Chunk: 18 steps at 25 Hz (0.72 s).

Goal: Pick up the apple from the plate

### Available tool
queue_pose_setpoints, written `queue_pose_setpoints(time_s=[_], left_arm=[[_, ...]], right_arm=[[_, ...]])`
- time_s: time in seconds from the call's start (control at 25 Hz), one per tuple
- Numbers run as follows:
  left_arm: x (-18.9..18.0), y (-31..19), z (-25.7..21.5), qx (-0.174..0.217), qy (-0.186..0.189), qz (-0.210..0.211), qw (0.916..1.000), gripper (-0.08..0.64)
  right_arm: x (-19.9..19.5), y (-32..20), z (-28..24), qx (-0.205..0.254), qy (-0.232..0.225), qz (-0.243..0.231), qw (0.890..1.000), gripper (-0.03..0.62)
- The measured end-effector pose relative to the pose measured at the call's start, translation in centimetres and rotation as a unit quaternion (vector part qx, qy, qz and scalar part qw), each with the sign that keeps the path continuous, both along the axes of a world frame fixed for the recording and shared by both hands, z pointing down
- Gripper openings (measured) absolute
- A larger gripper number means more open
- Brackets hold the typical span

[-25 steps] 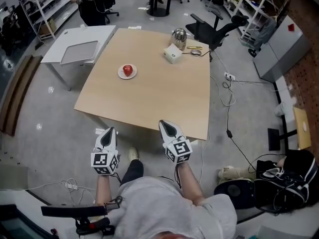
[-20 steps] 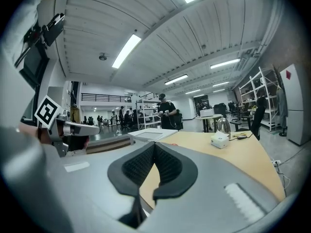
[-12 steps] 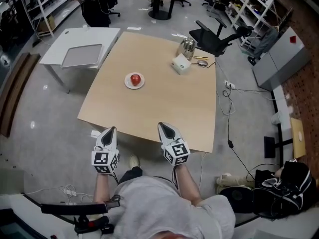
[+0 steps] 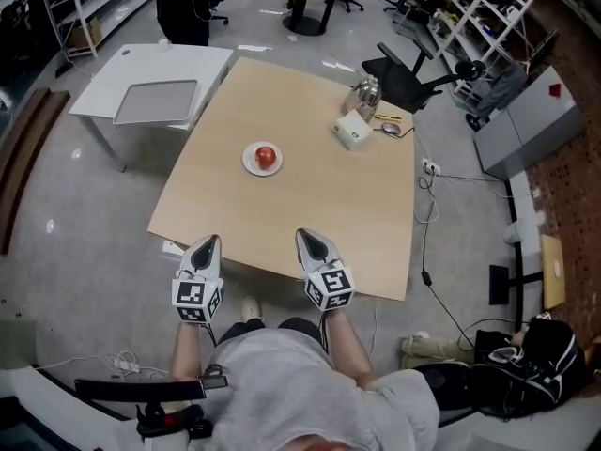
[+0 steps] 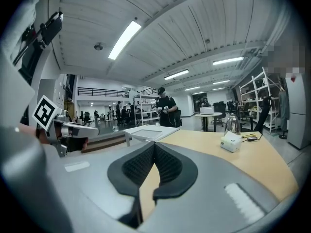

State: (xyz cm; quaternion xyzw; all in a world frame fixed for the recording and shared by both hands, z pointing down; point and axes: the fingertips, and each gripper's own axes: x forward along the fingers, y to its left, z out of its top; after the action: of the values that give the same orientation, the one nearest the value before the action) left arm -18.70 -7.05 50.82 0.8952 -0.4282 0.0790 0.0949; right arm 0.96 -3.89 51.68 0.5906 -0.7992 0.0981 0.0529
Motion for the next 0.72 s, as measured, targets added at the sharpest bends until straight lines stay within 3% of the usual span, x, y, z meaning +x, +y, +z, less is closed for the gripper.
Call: queue_pose_setpoints(time_s=[0.48, 0.72], left_arm=[[0.0, -4.1, 2.9, -0.022, 0.005, -0.012, 0.9997, 0.020], [0.3, -7.0, 3.4, -0.027, 0.000, -0.039, 0.9989, 0.020]], right_arm=[[0.9, -4.7, 2.5, -0.019, 0.012, 0.000, 1.000, 0.006], [1.9, -8.9, 3.4, -0.026, 0.011, -0.019, 0.999, 0.006]])
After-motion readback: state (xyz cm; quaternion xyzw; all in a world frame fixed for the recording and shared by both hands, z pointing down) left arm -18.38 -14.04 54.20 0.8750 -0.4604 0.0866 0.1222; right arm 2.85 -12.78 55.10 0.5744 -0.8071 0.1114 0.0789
